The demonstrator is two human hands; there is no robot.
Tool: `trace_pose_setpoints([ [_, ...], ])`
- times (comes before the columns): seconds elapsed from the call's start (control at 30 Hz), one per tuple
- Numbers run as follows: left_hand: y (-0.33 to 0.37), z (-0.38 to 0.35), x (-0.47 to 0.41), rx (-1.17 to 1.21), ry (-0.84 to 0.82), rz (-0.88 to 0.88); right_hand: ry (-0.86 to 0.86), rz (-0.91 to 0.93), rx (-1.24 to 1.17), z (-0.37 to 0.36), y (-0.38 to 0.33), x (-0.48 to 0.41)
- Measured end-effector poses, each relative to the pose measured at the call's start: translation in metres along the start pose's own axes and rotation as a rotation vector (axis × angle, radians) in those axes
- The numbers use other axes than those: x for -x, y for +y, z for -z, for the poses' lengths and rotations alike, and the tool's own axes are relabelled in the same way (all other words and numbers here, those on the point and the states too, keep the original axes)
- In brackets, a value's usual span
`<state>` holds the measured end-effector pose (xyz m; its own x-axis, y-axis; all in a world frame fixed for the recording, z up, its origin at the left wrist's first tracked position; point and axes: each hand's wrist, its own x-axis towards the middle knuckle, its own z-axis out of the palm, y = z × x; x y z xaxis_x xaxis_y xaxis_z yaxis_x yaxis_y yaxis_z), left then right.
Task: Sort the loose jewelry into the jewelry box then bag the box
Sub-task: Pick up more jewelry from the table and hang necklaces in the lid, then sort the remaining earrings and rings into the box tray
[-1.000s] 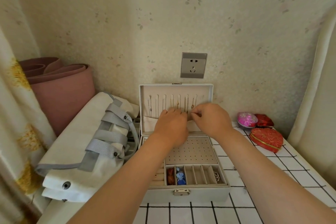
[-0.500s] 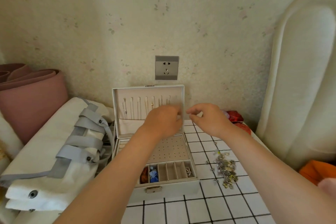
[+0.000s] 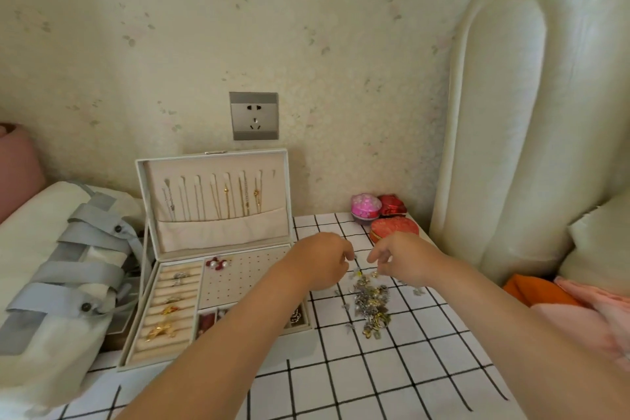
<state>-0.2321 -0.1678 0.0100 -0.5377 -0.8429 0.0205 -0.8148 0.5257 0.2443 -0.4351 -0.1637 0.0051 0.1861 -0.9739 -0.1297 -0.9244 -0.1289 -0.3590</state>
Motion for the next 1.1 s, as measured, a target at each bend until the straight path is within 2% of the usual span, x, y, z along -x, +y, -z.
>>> trace_pose_setpoints([
  [0.13,0.009,-0.014,-0.009,0.034,-0.064,-0.046,-0.024,-0.003,-0.025,-0.007,0.010,0.000],
  [0.3,0.013,-0.026,-0.015,0.036,-0.089,-0.079,-0.003,0.076,-0.002,-0.011,0.010,-0.003],
  [0.63,0.005,-0.028,-0.018,-0.002,-0.049,-0.018,0.003,0.058,0.041,-0.017,0.005,-0.012],
  [0.9,0.007,-0.027,-0.021,0.386,0.150,0.117,0.081,-0.050,-0.487,-0.013,-0.002,-0.009],
  [1.03,0.007,-0.022,-0.021,0.445,0.227,0.151,0.093,-0.146,-0.740,-0.014,-0.006,-0.010],
  [1.1,0.005,-0.018,-0.020,0.427,0.246,0.150,0.081,-0.151,-0.788,-0.014,-0.007,-0.011],
])
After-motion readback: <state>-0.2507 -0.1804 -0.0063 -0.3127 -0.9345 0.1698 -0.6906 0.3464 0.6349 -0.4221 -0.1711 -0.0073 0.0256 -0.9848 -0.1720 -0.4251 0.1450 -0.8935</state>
